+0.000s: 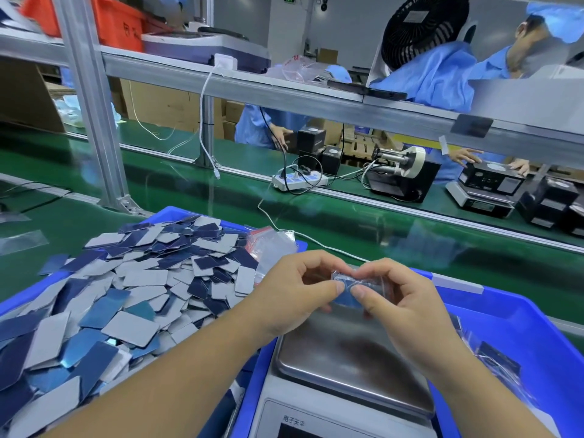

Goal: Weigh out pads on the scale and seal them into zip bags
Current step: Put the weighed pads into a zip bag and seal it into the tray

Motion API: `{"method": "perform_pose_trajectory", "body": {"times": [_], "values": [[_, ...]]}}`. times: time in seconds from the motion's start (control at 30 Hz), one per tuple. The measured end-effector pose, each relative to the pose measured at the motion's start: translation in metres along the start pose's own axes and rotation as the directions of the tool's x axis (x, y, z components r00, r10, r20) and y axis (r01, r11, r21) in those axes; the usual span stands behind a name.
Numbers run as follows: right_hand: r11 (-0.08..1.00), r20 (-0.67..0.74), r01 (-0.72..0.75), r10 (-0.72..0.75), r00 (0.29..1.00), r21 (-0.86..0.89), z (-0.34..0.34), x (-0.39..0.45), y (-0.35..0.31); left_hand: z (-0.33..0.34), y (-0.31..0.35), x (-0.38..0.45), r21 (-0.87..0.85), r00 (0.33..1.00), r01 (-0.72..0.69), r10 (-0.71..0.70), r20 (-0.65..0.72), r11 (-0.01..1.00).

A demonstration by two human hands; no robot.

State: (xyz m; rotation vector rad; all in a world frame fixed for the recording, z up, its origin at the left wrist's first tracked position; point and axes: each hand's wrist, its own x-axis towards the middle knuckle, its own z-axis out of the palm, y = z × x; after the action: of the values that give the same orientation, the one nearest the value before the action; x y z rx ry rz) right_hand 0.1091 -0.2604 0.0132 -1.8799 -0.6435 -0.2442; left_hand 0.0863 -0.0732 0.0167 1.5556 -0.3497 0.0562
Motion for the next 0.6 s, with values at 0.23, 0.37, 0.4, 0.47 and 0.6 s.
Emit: {"method": "perform_pose_trajectory", "body": {"times": [0.23,0.37,0.4,0.47,0.6], "values": [[1.000,0.075,-0.029,0.030,0.997,-0.009,-0.003,-0.001,0.001,-0.001,0.000,0.001,0.027,1.000,0.005,-0.005,0.000,1.000],[0.999,0.096,-0.008,0.012,0.995,-0.042,-0.002,-0.003,0.000,-0.006,-0.002,0.001,0.062,1.000,0.028,-0.029,0.005,0.998],[0.999,0.099,-0.001,0.006,0.995,-0.052,-0.001,-0.003,0.000,-0.007,-0.001,0.001,0.053,0.999,0.036,-0.037,0.011,0.998],[0.999,0.098,0.014,-0.009,0.995,-0.052,-0.001,-0.003,-0.001,-0.009,0.002,0.002,0.001,0.997,0.061,-0.061,0.037,0.998],[0.999,0.068,0.038,-0.035,0.997,-0.039,-0.002,-0.002,-0.003,-0.017,0.005,0.003,-0.124,0.995,0.097,-0.093,0.034,0.987]]}}
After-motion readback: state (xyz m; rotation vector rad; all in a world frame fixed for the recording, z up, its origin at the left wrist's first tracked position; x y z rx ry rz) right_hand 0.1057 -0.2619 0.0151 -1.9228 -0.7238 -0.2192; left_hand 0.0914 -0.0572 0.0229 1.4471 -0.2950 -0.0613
